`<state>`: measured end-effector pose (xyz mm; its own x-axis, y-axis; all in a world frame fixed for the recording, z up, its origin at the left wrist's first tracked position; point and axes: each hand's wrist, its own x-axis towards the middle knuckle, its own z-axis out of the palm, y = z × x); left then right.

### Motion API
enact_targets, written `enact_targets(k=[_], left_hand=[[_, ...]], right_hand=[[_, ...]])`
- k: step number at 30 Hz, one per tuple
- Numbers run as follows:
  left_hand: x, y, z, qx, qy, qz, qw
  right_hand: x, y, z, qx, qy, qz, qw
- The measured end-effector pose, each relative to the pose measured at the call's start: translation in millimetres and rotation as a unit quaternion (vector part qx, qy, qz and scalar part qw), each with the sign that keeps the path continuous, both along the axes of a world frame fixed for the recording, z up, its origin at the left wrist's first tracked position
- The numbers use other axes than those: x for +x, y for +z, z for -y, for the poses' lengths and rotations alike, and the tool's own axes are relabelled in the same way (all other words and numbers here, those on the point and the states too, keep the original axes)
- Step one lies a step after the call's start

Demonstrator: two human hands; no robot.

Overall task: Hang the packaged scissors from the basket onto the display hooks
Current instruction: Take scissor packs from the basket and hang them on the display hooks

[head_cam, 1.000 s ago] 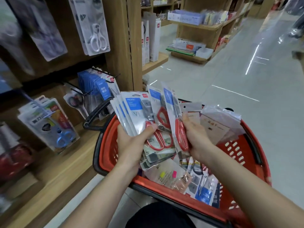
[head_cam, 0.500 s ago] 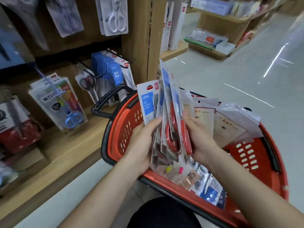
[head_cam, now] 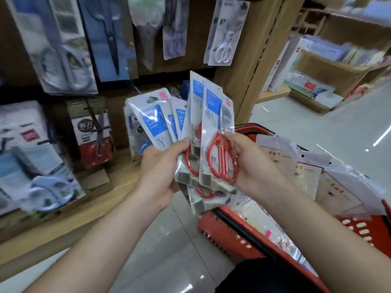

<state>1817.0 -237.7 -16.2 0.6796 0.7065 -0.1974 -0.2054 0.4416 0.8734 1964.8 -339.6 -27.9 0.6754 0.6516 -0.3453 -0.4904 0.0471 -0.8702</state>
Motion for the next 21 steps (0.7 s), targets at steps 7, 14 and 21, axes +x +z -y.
enact_targets(k=[7,14,21], left_hand=[[-85,19,-55,0.029,0.07,-0.021,0.997],[-162,19,-85,0.034,0.107,-0.04,0.993],[-212,21,-109,0.105,0.009,-0.008,0.994]], right_hand=[[-82,15,-52,0.007,0.034,0.031,0.999],[-168,14,-89,0.031,0.025,0.074,0.997],[-220,3,-128,0.028,0.005,0.047,0.999]])
